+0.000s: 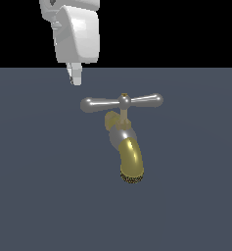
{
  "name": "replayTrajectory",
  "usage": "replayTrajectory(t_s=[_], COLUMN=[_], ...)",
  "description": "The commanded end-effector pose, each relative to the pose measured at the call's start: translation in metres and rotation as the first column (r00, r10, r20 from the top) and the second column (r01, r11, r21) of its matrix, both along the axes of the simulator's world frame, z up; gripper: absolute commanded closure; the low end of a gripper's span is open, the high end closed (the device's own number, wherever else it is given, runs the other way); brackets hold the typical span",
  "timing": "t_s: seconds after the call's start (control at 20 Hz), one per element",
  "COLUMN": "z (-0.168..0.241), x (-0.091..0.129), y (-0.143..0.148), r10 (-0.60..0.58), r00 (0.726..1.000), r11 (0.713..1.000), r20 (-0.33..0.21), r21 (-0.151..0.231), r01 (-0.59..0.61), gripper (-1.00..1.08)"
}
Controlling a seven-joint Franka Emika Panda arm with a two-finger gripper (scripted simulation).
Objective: Turn on the faucet by rotating a designated handle.
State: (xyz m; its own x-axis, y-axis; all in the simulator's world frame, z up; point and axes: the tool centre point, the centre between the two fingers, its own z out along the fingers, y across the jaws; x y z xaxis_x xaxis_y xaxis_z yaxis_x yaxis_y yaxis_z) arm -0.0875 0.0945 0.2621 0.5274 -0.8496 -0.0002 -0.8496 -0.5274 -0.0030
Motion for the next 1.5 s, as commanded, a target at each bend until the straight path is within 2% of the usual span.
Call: replayTrajectory(t_s=[0.0,0.4,0.75,1.3,1.45], z=[-0.011,-0.042,-0.058,-0.063,-0.063], x=[0.011,0.042,0.058,0.064,0.055], y=[0.001,0.0,-0.003,-0.005,-0.006], r10=[-0.049,-0.18,-0.25,-0.273,-0.273], r00=[0.999,0.984,0.968,0.962,0.962], r11=[0.999,0.984,0.968,0.962,0.962], r20=[0.0,-0.001,-0.002,-0.002,-0.002], r21=[0.001,0.0,-0.001,-0.002,-0.002], r01=[0.049,0.18,0.25,0.273,0.273], gripper=[1.08,1.08,1.08,1.08,1.08])
